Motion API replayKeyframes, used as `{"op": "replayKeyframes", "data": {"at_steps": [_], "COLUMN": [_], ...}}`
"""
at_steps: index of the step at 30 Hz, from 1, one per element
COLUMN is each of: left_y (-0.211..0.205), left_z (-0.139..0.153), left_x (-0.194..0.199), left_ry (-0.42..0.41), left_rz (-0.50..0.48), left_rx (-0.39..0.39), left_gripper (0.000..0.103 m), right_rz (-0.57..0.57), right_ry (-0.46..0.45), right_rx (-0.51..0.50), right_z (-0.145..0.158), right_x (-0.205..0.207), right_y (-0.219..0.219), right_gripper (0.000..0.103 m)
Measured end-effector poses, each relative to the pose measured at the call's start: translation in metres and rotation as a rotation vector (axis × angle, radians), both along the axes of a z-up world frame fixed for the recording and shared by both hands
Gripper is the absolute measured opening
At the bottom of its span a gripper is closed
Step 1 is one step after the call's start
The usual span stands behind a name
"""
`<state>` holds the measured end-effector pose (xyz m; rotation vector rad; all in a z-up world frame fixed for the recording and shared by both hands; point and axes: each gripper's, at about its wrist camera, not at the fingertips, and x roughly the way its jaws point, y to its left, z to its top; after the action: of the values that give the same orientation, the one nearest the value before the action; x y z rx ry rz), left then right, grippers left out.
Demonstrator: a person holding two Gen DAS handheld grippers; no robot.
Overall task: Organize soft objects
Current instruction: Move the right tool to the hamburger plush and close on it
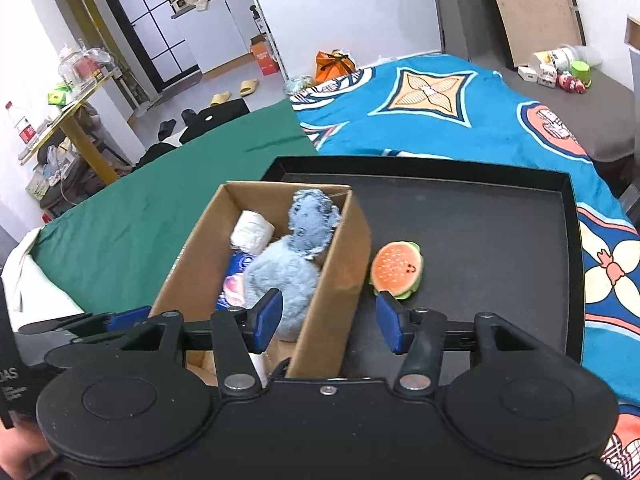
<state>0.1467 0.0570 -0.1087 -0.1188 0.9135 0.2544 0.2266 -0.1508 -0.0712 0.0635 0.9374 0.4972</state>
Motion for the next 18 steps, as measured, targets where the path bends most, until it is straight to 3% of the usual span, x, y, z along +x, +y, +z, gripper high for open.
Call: {"op": "replayKeyframes", "data": {"at_steps": [7, 18], "left_y": [-0.002, -0.001], "left_z": [0.002, 0.005], "left_x": [0.005, 0.01], "left_ry": [-0.003, -0.045], "left_rz": [0.02, 0.057], "left_rx": [0.007, -0.003], "left_gripper": [0.05, 0.052], "right_rz": [0.016, -0.077], "right_ry": [0.03, 0.093], "right_rx": [-0.006, 0.073], "right_z": [-0.012, -0.059], "right_x": [0.015, 0.044], "right_y": [-0.008, -0.029], "right_gripper": [0.052, 0.052]}}
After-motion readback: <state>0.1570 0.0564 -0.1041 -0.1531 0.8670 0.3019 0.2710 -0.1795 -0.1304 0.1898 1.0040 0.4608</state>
